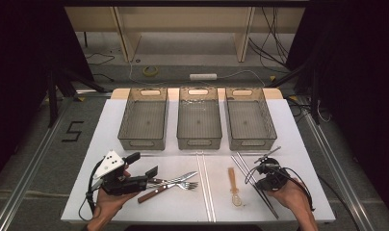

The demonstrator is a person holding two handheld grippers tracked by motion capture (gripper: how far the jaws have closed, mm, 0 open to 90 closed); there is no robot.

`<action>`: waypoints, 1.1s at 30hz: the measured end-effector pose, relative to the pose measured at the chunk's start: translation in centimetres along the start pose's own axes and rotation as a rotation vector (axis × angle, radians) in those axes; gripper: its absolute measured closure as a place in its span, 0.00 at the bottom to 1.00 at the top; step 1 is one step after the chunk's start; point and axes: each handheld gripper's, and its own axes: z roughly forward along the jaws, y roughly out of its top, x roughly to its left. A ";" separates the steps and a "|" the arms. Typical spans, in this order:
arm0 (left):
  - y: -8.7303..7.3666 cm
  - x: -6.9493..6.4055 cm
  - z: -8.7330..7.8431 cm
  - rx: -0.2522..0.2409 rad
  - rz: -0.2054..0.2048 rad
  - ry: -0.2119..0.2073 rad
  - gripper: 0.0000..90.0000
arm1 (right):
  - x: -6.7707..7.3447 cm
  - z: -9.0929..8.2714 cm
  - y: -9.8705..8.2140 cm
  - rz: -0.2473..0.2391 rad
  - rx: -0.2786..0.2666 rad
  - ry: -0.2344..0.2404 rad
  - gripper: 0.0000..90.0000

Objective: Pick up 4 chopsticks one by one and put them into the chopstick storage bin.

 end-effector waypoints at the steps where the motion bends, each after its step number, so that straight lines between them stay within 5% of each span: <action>1: 0.0 0.0 0.0 0.000 0.001 0.000 0.18 | 0.0 0.0 0.0 0.000 0.000 -0.003 0.90; 33: 0.0 0.0 0.0 0.000 0.004 0.002 0.18 | -1.0 -0.6 0.0 0.077 -0.007 0.003 0.96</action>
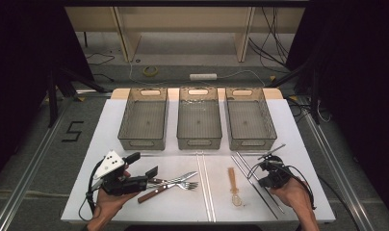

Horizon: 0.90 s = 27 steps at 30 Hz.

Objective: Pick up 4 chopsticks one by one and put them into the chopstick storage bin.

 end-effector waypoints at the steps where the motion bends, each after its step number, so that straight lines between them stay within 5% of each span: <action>1: 0.0 0.0 0.0 0.000 0.000 0.000 0.18 | -0.1 -0.1 -0.1 -0.009 -0.014 -0.005 0.96; 27: 0.0 0.0 0.0 0.001 0.001 0.000 0.18 | -1.9 -3.0 -1.3 -0.006 -0.153 0.040 0.97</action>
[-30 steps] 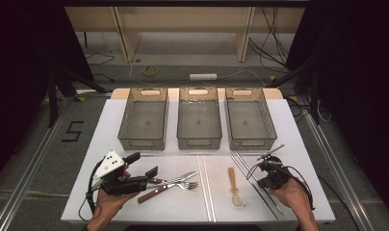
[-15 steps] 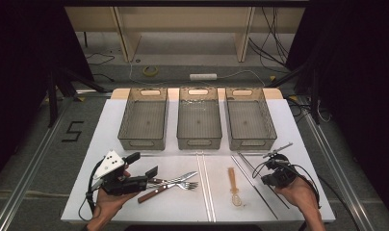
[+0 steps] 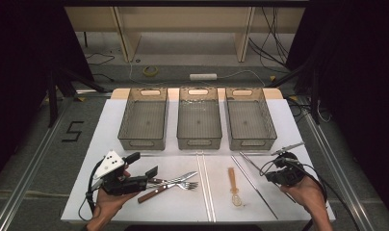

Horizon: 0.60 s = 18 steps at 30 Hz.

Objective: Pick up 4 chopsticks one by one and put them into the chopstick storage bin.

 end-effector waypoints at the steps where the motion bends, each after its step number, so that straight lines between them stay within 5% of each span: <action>1: 0.0 0.0 0.0 0.000 0.000 0.000 0.18 | 0.0 0.0 0.0 0.000 0.000 0.000 0.97; 11: 0.2 0.0 0.4 0.015 -0.010 -0.028 0.18 | 0.0 -1.6 0.0 -0.013 -0.050 0.024 0.97; 18: 1.0 -1.3 3.7 0.167 0.080 -0.133 0.18 | 1.5 -2.6 0.9 -0.076 -0.073 0.046 0.97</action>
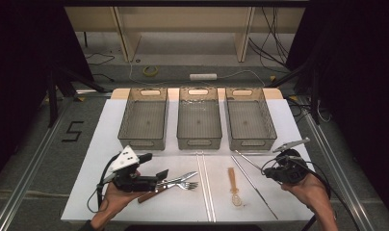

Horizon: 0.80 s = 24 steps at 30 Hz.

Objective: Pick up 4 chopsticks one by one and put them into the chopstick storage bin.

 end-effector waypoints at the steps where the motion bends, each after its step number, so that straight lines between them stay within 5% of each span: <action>1: 0.3 -0.2 0.7 0.026 0.022 -0.011 0.18 | 0.4 -0.1 0.2 -0.011 -0.005 0.001 0.97; 4: 1.4 -0.9 2.9 0.110 0.093 -0.046 0.18 | 1.5 -0.2 0.8 -0.051 -0.012 0.026 0.97; 12: 2.8 -2.3 6.8 0.218 0.203 -0.124 0.19 | 4.7 0.6 2.4 -0.170 0.013 0.099 0.97; 19: 2.8 -3.4 8.0 0.266 0.288 -0.192 0.22 | 7.6 1.8 3.8 -0.269 0.043 0.159 0.97; 24: 2.4 -3.8 8.4 0.305 0.356 -0.201 0.27 | 9.2 2.4 4.5 -0.325 0.057 0.191 0.97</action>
